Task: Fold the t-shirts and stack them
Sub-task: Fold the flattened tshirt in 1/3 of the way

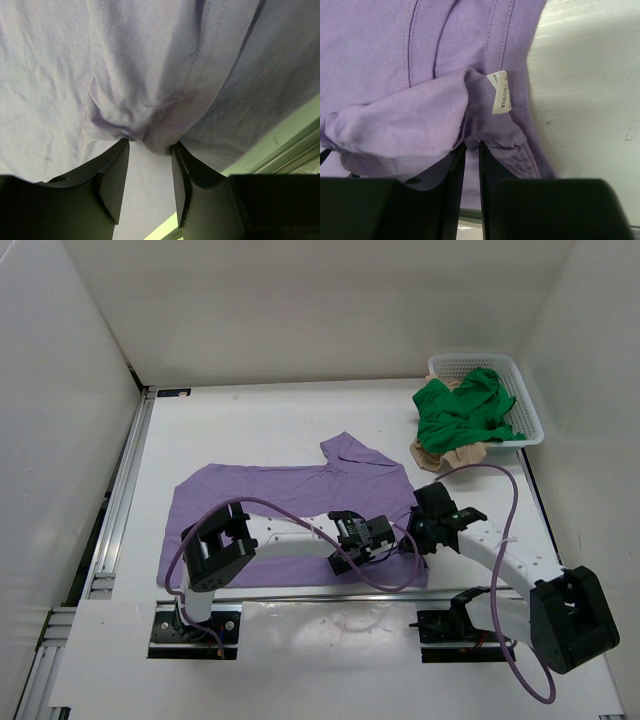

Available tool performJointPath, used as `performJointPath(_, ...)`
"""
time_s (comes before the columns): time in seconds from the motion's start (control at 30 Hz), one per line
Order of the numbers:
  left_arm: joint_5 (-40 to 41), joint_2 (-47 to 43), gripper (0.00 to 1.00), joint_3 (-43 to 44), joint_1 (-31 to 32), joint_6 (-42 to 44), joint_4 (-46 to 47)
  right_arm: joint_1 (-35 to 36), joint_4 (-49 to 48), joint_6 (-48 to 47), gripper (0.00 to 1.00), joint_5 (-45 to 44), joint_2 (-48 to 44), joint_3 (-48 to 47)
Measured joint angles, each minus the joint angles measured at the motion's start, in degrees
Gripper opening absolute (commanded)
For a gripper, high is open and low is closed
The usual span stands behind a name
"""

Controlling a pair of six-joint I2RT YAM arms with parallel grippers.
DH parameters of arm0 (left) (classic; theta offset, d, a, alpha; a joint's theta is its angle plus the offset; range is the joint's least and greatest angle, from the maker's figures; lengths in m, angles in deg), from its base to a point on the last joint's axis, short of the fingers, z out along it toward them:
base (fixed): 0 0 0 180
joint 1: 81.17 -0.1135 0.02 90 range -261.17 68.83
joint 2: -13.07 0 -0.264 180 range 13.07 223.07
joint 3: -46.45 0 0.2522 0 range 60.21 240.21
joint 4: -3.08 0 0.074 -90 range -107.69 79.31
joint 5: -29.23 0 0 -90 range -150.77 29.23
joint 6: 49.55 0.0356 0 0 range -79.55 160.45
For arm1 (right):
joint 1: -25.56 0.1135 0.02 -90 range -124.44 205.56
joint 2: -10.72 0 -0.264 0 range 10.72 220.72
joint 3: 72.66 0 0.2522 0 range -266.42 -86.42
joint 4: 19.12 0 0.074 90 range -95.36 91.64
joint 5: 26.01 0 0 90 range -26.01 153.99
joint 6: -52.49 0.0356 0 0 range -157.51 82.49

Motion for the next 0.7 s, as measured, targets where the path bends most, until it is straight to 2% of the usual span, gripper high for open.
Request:
performJointPath(0.2,0.26,0.0,0.5,0.0,0.0,0.0,0.0,0.0,0.0,-0.17,0.18,-0.02,-2.1,-0.09)
performJointPath(0.4,0.63,0.02,0.5,0.0,0.0,0.0,0.0,0.02,0.09,0.13,0.2,-0.09,-7.1,-0.09)
performJointPath(0.7,0.66,0.55,0.5,0.04,0.0,0.0,0.02,0.02,0.2,1.11,0.2,-0.2,-4.26,0.2)
